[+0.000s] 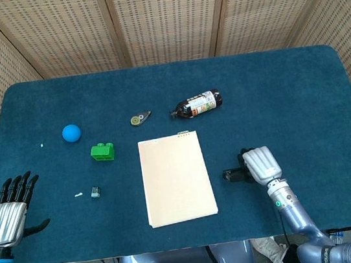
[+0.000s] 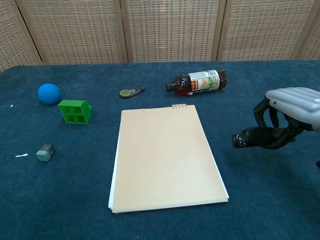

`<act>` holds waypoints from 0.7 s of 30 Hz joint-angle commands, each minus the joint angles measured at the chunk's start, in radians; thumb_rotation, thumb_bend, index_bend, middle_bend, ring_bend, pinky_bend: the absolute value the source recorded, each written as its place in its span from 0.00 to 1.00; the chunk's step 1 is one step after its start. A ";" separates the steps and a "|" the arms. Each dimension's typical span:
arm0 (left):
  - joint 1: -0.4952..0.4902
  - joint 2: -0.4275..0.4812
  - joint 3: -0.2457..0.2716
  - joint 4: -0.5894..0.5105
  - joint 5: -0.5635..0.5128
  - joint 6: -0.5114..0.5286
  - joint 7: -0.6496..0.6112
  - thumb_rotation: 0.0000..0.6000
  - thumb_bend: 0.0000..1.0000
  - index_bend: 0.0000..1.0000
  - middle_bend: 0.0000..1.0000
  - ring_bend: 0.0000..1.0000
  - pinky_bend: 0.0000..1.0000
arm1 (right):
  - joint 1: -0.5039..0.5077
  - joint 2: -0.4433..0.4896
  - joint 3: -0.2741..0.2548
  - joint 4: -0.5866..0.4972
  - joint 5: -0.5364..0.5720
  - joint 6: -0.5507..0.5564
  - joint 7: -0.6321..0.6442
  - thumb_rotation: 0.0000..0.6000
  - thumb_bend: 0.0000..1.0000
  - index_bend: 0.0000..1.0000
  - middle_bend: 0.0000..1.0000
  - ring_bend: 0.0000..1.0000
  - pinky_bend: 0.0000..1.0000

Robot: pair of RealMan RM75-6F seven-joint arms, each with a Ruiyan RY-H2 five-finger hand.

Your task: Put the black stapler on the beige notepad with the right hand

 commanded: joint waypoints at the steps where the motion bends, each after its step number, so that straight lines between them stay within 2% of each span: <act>1: 0.001 0.002 0.000 0.000 -0.001 0.000 -0.005 1.00 0.16 0.00 0.00 0.00 0.00 | 0.043 -0.010 0.017 -0.097 0.017 -0.001 -0.089 1.00 0.40 0.76 0.56 0.57 0.74; 10: -0.002 0.013 0.001 -0.007 -0.009 -0.015 -0.010 1.00 0.17 0.00 0.00 0.00 0.00 | 0.135 -0.125 0.043 -0.182 0.124 -0.003 -0.270 1.00 0.40 0.76 0.56 0.58 0.74; 21: 0.000 0.039 -0.002 -0.012 -0.018 -0.022 -0.066 1.00 0.17 0.00 0.00 0.00 0.00 | 0.242 -0.285 0.059 -0.124 0.226 -0.004 -0.381 1.00 0.40 0.76 0.56 0.58 0.74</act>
